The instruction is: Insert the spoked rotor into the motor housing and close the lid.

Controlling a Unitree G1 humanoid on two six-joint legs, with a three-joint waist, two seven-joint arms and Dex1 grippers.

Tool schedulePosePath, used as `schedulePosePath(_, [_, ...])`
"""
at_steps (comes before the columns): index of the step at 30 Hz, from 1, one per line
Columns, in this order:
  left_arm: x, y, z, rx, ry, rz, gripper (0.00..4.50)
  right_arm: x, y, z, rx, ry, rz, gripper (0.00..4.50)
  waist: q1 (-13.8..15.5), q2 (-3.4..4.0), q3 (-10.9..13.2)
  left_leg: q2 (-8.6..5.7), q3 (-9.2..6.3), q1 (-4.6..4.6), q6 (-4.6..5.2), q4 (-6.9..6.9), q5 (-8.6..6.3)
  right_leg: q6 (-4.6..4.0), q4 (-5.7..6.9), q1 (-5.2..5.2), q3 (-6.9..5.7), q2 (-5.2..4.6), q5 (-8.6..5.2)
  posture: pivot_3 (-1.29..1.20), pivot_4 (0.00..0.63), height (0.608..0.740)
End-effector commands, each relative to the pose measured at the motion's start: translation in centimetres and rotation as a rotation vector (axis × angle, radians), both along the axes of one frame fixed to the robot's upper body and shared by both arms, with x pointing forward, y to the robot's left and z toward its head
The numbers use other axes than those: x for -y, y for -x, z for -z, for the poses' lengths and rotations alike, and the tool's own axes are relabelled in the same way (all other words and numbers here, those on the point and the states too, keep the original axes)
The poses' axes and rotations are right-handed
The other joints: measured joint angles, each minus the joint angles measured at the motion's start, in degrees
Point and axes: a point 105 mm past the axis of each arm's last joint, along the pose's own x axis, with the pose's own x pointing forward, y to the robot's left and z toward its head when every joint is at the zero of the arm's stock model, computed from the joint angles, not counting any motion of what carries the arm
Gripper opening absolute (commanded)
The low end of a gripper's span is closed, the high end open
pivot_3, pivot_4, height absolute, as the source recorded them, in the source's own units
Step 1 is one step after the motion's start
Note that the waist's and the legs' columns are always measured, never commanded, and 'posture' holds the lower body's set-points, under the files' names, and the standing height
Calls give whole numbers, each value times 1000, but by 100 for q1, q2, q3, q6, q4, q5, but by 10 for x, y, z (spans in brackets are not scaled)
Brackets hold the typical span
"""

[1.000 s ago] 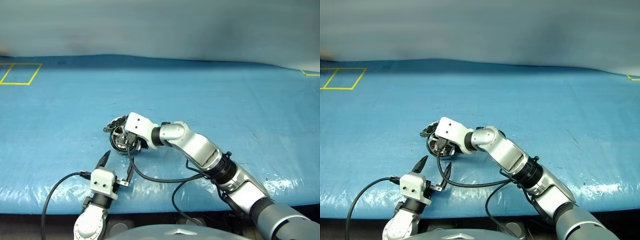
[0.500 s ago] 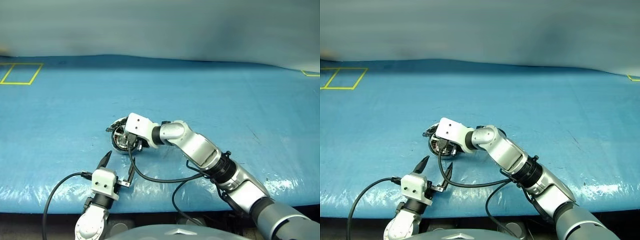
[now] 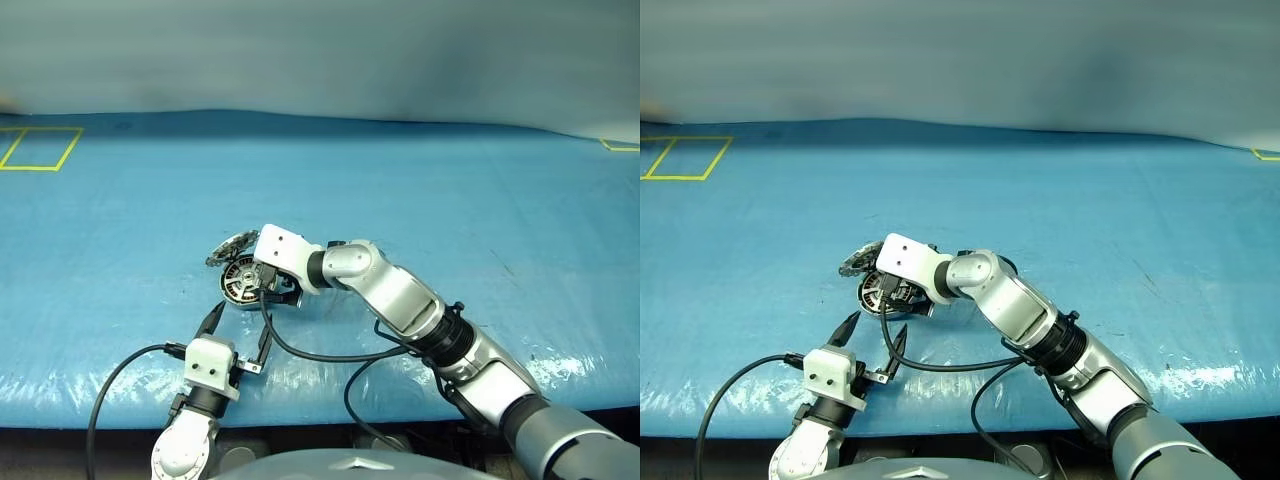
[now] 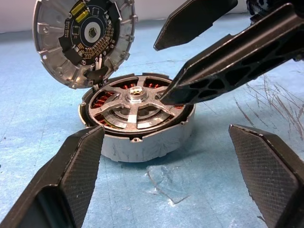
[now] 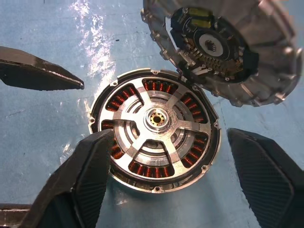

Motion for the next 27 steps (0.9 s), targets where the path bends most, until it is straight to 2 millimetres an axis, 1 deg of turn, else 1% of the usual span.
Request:
schedulePosePath(1, [0,-1,-13,59,-1,-1,4500,-4,5,-20,4,-94,0,2784,-1,0,0,0,0,0,0,0,0,1,1,0,0,0,1,0,150,740])
schedulePosePath(5, [-3,-1,-13,59,-3,-13,4500,-8,8,-20,-30,-143,26,1423,-2,0,0,0,0,0,0,-1,0,4,3,-1,0,0,2,0,150,740])
schedulePosePath(9, [-4,-1,-14,62,-3,-15,4500,-16,10,-11,-62,-184,61,116,-4,0,-1,0,0,1,0,0,0,3,4,0,0,0,2,0,150,740])
schedulePosePath(10, [-4,-2,-14,63,-3,-15,4500,-17,9,-9,-68,-196,69,36,-8,0,0,0,0,1,0,0,0,3,4,-1,0,0,2,0,150,740])
schedulePosePath(15, [-5,-3,-15,69,-6,-5,4500,-27,7,3,-99,-231,110,36,-25,-1,-1,0,0,3,-1,1,1,3,5,0,0,0,2,0,150,740])
schedulePosePath(17, [-4,-3,-16,73,-8,3,4500,-29,4,12,-117,-238,138,36,-32,-1,-1,0,0,3,-1,1,2,3,5,2,0,0,2,0,150,740])
schedulePosePath(20, [-4,-3,-18,75,-10,7,4500,-25,-3,30,-147,-220,198,36,-36,-1,-1,0,0,6,-1,1,2,3,6,3,0,0,2,0,150,740])
schedulePosePath(23, [-5,-4,-19,78,-13,9,4500,-18,-4,48,-177,-174,226,36,-36,0,-3,0,0,11,-1,1,2,4,8,8,0,0,2,0,150,740])
schedulePosePath(25, [-5,-3,-19,79,-18,12,4500,-17,-2,48,-180,-182,220,36,-35,2,-6,0,0,21,-1,2,3,0,7,20,0,0,-1,0,150,740])
schedulePosePath(27, [-6,-3,-19,80,-17,14,4500,-19,1,39,-175,-232,203,36,-34,2,-6,0,0,33,-1,2,3,-2,7,32,1,0,-3,0,150,740])
